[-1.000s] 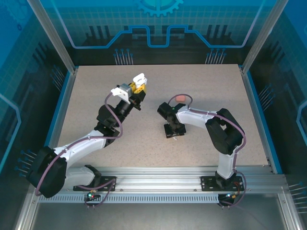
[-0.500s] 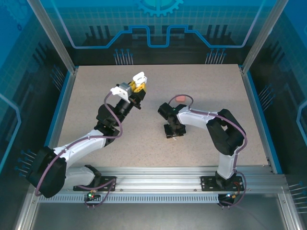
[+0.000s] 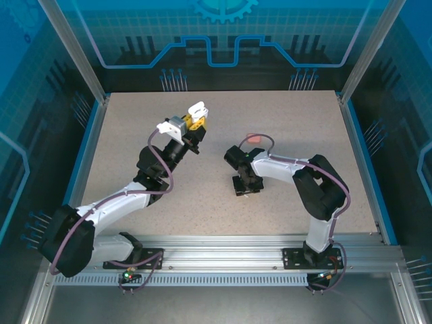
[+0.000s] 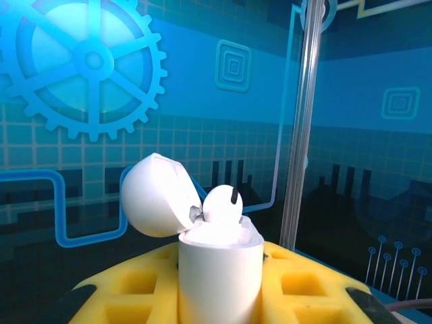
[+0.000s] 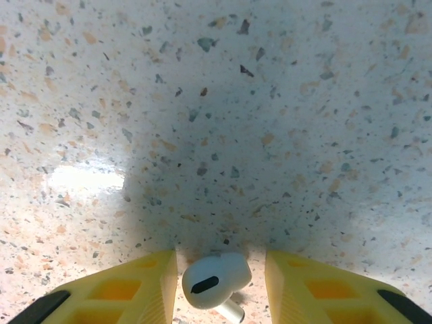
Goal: Insert wireless bluetooth earbuds into charging case
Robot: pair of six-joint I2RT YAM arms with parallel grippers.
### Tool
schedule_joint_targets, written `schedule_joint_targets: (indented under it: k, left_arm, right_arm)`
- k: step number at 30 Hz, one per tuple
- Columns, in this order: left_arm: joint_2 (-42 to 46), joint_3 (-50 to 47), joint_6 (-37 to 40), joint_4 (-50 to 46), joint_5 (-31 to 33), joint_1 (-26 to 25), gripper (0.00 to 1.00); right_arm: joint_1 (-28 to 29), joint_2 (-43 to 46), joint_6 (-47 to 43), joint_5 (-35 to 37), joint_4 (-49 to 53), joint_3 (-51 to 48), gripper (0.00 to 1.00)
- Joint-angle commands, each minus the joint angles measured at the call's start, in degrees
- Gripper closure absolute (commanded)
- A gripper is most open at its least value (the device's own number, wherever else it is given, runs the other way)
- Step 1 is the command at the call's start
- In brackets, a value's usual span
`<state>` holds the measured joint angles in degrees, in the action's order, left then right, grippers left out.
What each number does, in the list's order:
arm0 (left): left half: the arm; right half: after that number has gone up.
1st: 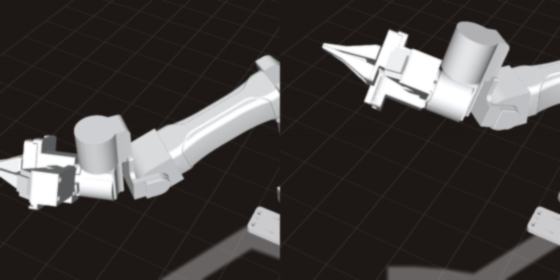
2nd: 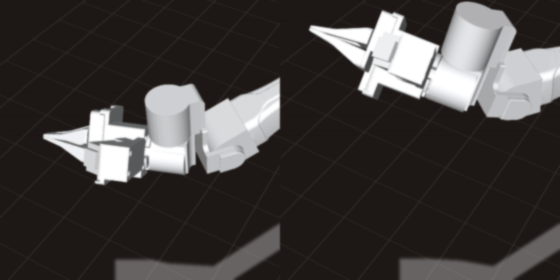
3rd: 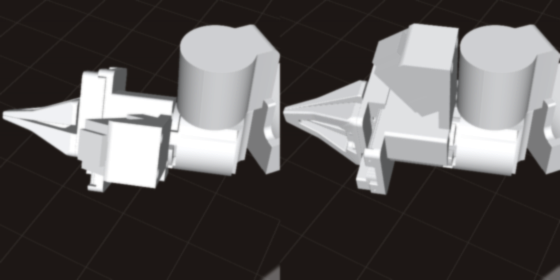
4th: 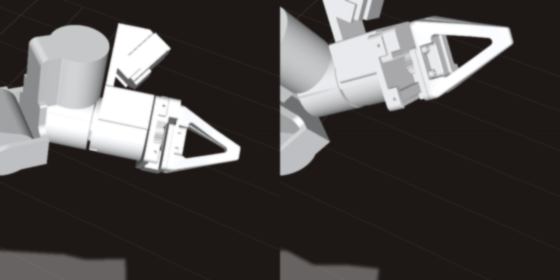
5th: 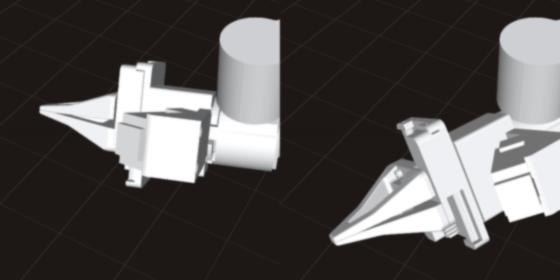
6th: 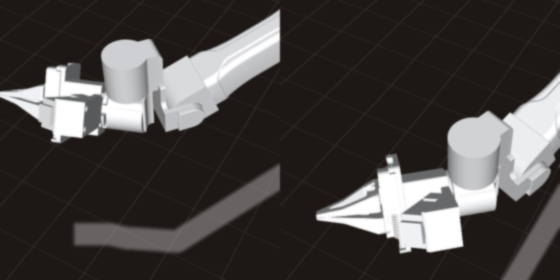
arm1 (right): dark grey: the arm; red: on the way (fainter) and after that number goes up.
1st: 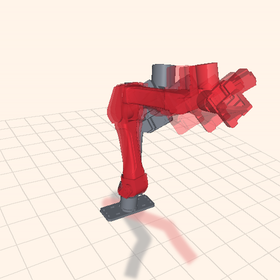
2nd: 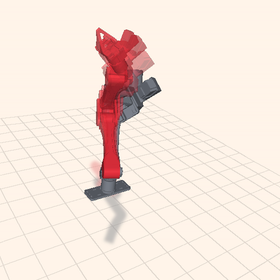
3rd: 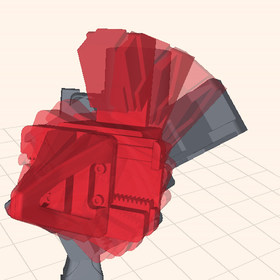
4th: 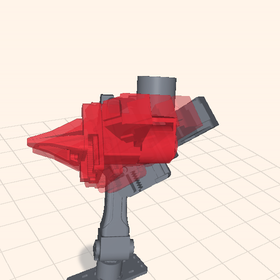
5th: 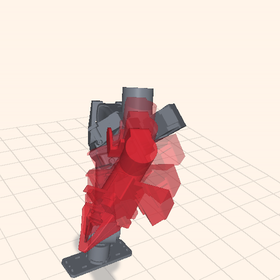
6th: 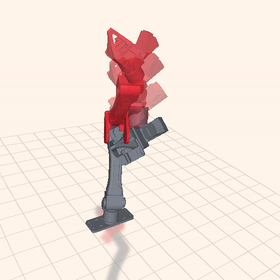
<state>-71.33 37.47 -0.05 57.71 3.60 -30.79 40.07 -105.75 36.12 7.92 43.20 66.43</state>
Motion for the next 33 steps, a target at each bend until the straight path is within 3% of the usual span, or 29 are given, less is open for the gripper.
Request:
schedule_joint_targets:
  k: [1,9,19,33]
  left_arm:
    - [-0.8,2.2,-0.5,2.8,-1.0,0.4,1.00]
    - [-1.0,2.3,-0.5,2.8,-1.0,0.3,1.00]
    - [-1.0,2.2,-0.5,3.0,-1.0,0.3,1.00]
    - [-0.9,2.5,-0.8,2.4,-1.2,0.3,1.00]
  right_arm:
    - [-0.6,-0.2,-0.4,0.1,2.3,-1.0,0.60]
    - [-0.9,-1.6,-0.7,-0.1,1.5,-0.1,0.61]
    - [-1.0,-2.3,-1.2,-0.4,1.5,0.9,0.71]
    - [-1.1,8.8,1.6,2.0,0.9,-0.3,0.72]
